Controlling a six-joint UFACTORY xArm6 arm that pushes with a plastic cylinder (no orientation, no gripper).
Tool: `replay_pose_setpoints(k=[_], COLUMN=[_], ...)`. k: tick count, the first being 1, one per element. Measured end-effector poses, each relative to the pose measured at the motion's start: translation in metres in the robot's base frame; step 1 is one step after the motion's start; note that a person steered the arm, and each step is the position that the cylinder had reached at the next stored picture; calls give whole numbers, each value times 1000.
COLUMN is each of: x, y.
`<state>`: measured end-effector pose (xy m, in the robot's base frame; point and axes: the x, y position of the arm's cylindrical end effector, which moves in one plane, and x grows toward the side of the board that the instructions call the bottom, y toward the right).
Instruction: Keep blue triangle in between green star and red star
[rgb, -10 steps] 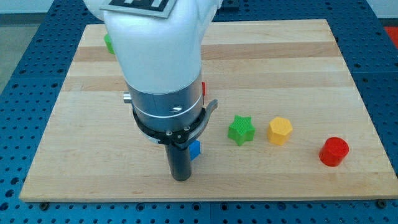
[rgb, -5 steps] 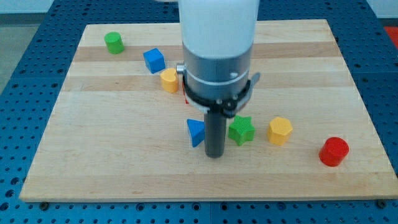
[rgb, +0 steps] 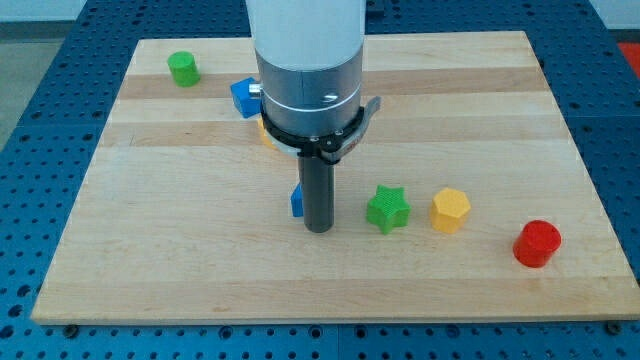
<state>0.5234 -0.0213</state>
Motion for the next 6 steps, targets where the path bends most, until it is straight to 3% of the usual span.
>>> replay_pose_setpoints(k=[2,3,6], x=[18,-15,-20], y=[-59,-49,-2])
